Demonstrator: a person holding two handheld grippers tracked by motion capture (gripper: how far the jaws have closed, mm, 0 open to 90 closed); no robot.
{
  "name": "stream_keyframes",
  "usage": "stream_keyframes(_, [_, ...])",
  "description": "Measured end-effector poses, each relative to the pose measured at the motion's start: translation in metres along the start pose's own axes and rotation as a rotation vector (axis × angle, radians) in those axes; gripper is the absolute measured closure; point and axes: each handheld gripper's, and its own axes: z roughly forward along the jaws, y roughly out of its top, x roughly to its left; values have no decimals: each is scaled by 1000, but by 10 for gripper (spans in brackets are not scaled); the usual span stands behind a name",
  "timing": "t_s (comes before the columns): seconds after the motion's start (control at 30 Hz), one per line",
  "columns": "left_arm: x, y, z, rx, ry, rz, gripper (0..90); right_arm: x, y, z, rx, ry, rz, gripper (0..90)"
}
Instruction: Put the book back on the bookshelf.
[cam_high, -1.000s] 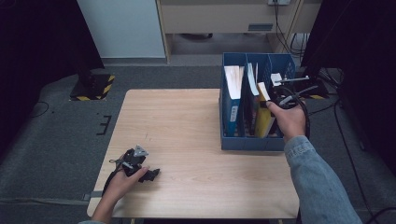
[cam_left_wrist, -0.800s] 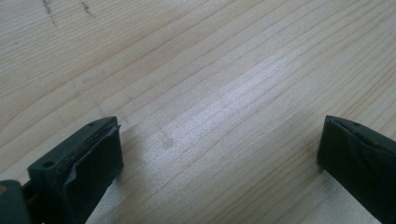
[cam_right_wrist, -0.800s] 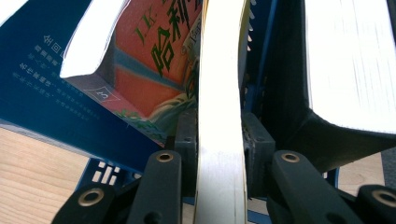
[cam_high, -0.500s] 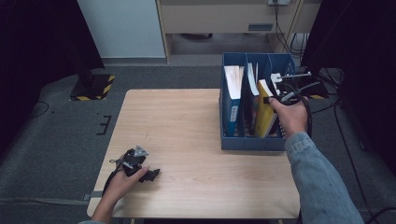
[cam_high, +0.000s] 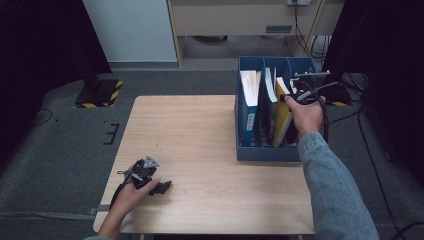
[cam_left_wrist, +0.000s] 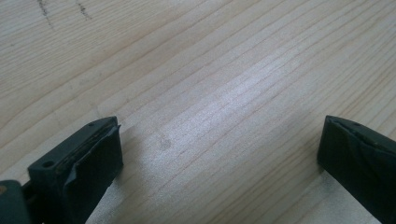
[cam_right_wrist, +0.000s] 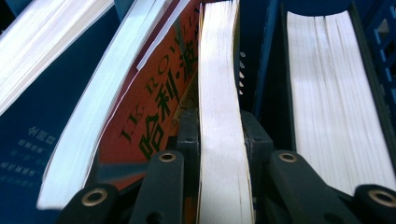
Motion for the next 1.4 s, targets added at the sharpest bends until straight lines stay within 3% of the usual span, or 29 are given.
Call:
stream_keyframes(0.33, [0, 0, 0, 0, -1, 2, 0, 3, -2, 12, 16, 2, -1, 737])
stream_keyframes(0.97, [-1, 0, 0, 0, -5, 4, 0, 5, -2, 8, 102, -4, -22, 725])
stream_keyframes(1.4, [-2, 0, 0, -1, -4, 4, 0, 6, -6, 7, 70, -4, -52, 743])
